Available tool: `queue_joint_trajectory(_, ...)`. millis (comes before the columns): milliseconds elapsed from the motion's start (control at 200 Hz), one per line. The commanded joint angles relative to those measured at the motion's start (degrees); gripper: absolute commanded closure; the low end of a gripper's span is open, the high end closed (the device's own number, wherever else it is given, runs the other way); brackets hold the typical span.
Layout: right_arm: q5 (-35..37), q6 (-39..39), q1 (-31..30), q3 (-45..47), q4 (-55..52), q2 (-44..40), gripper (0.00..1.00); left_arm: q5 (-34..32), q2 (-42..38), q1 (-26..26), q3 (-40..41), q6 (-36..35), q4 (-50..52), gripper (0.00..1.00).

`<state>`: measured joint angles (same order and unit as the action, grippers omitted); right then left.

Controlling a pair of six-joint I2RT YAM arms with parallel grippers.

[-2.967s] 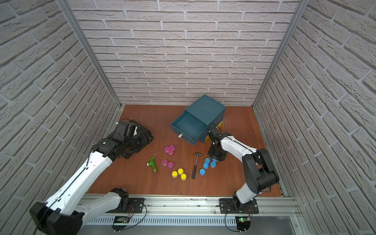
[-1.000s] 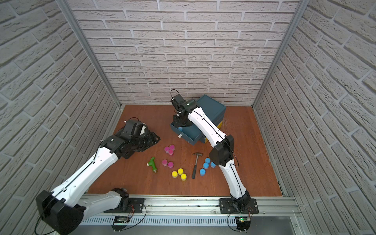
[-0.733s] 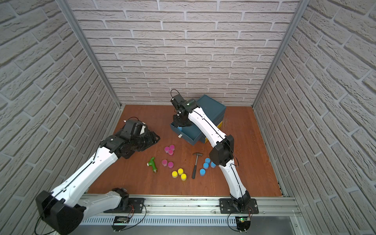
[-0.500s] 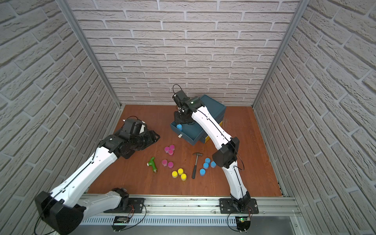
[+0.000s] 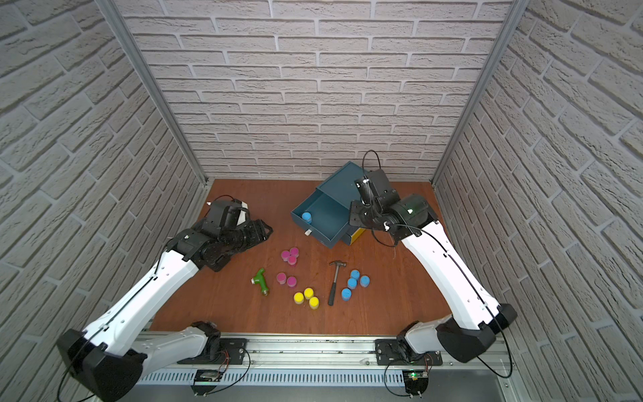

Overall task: Put the paint cans in the drawer according to color
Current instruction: Pick up the paint can at the center of the board.

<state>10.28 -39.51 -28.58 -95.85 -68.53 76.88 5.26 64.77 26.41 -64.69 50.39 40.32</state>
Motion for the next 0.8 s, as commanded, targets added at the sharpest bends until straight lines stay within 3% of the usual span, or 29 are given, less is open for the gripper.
queue_joint_trajectory(0,-0.33,-5.92,0.89,9.02,-0.01,-4.45,0.49,-0.80,-1.45,-0.33,-1.73,-5.14,0.17,0.32)
queue_joint_trajectory(325,-10.35,-12.03,1.04,32.06,0.23,-13.23,0.41,0.53,-4.69,-0.40,-1.81,-17.96,1.13,0.32)
queue_joint_trajectory(505,-14.13,-11.30,1.00,37.00,4.16,-9.47,0.38,0.24,-6.56,-0.35,-1.80,-22.73,2.23,0.31)
queue_joint_trajectory(795,-12.47,-10.07,1.17,40.65,10.24,-1.63,0.37,0.09,-8.15,-0.22,-0.80,-21.84,2.58,0.31)
